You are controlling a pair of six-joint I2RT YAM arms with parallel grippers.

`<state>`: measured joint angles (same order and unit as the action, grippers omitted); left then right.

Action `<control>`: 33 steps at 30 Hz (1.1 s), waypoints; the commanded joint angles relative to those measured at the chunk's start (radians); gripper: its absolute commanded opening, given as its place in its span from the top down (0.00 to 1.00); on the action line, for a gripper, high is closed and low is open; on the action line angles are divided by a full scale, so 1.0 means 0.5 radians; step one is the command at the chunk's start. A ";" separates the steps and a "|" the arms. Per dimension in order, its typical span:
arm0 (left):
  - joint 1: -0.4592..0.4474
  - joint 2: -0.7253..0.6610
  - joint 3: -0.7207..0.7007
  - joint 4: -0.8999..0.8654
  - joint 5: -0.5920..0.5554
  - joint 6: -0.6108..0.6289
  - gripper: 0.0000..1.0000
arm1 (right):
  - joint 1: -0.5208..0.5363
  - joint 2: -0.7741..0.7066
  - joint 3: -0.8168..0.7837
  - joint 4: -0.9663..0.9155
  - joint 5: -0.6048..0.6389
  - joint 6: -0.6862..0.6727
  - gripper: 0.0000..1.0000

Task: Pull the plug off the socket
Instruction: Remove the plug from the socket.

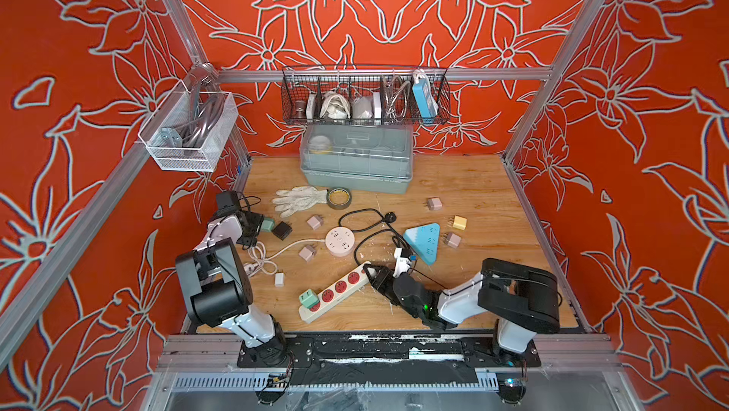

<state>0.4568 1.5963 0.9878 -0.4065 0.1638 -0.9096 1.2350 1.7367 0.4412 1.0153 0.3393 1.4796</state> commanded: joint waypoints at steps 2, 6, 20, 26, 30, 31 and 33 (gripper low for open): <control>-0.167 -0.140 0.125 -0.350 0.091 0.239 0.38 | 0.016 0.075 -0.053 -0.619 0.070 -0.418 1.00; -0.358 -0.268 0.238 -0.475 0.141 0.625 0.39 | 0.012 0.105 -0.029 -0.601 0.073 -0.418 1.00; -1.218 -0.788 0.229 -0.680 0.177 2.100 0.48 | -0.062 0.059 -0.103 -0.549 0.137 -0.420 1.00; -1.459 -1.080 0.028 -0.885 0.289 2.627 0.51 | -0.085 0.075 -0.144 -0.502 0.128 -0.413 1.00; -1.573 -1.178 -0.013 -1.173 0.239 2.874 0.51 | -0.089 0.082 -0.149 -0.493 0.109 -0.415 1.00; -1.612 -1.185 -0.026 -1.262 0.183 2.910 0.51 | -0.089 0.085 -0.146 -0.497 0.104 -0.413 1.00; -1.679 -1.166 -0.049 -1.456 0.123 2.979 0.50 | -0.089 0.088 -0.148 -0.490 0.095 -0.416 1.00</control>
<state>-0.3492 1.0126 0.9829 -0.9569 0.2638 0.4534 1.2030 1.7267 0.4213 1.0382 0.3370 1.4567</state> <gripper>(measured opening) 0.496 0.335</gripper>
